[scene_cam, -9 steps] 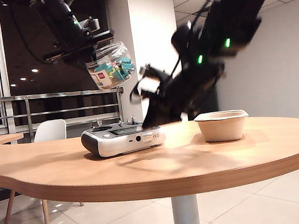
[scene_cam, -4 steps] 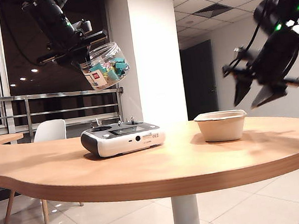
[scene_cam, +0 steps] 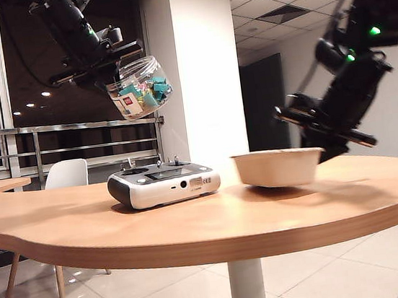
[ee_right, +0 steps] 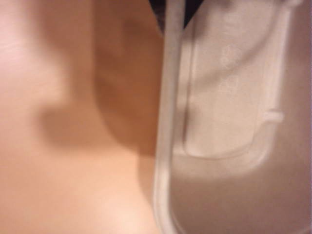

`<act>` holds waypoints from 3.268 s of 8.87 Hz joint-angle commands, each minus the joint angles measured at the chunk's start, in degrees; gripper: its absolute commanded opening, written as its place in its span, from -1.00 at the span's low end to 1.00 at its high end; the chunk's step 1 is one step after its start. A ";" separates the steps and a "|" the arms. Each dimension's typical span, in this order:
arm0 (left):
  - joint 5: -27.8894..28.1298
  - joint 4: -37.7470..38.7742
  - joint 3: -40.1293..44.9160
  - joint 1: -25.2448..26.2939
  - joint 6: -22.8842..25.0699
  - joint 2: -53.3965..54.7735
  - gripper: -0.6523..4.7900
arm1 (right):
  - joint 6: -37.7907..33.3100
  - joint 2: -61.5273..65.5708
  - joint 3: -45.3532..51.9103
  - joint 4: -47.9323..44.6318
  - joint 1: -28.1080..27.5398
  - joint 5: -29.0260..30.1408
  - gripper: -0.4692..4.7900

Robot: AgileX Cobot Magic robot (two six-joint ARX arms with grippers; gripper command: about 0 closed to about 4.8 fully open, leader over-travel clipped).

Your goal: Pick up the box filled with clips, pour some clips from it into the rectangular paper box, and then put the clip box back on the table.

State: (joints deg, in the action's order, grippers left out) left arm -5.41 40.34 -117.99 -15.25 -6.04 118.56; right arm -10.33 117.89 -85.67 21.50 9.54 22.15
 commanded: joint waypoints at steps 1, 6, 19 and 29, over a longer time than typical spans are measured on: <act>-0.42 -0.98 -0.44 -0.57 0.04 -0.63 -0.78 | 7.28 -0.79 -2.36 9.25 5.03 1.81 -0.83; -1.29 -0.92 -0.44 -1.33 0.26 -0.66 -0.78 | 19.80 -8.96 -1.55 15.89 7.13 -1.62 -0.83; 23.41 -13.03 8.68 -20.33 24.28 -0.52 -0.78 | 12.48 -25.38 2.08 1.68 -4.61 -5.05 -0.84; 29.64 -76.19 49.03 -25.46 37.75 -9.14 -0.78 | 12.02 -25.33 2.10 -3.93 -4.72 -5.01 -0.84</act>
State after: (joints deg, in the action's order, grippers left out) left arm 24.49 -29.28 -70.19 -40.62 29.56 110.13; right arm 1.93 92.84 -83.42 18.70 4.82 16.75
